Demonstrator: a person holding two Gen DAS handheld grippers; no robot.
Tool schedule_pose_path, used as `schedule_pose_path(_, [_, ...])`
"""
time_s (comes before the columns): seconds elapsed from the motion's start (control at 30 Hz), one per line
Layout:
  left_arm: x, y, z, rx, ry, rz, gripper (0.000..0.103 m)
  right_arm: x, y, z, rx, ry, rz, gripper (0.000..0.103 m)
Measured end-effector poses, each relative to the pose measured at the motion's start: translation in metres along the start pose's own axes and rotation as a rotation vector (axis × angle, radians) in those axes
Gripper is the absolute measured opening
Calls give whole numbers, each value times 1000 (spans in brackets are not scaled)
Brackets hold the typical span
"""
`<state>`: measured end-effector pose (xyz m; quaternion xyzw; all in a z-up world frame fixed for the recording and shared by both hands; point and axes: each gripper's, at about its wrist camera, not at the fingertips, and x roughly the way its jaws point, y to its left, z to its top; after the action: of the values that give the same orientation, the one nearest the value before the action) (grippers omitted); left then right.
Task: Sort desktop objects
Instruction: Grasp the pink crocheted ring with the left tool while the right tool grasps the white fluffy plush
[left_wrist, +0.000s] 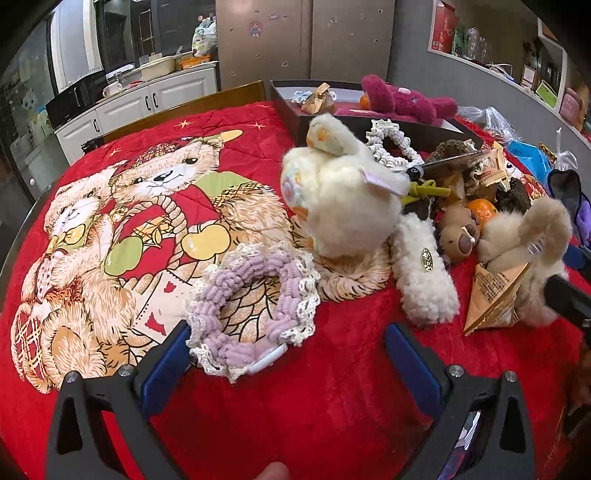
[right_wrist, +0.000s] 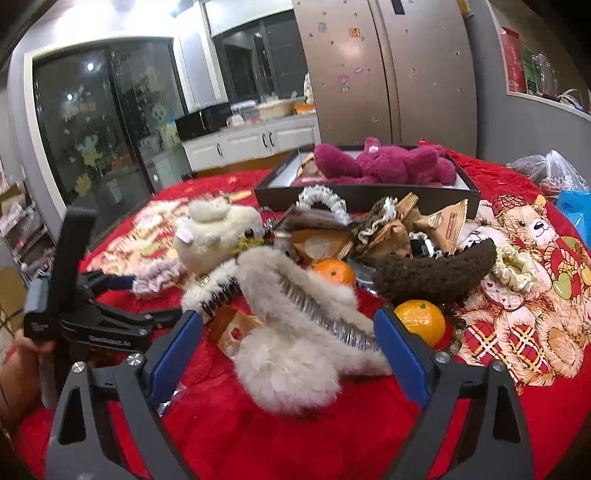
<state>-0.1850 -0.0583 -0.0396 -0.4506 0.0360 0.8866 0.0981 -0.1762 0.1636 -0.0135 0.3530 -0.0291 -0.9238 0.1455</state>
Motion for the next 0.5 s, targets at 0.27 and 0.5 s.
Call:
schedule_pose_path(0.27, [0, 0, 1, 2, 1, 2, 103, 17, -19, -2, 92, 79, 0, 78])
schedule_pose_path(0.5, [0, 0, 1, 3, 1, 3, 103, 20, -12, -4, 63, 96, -33, 80])
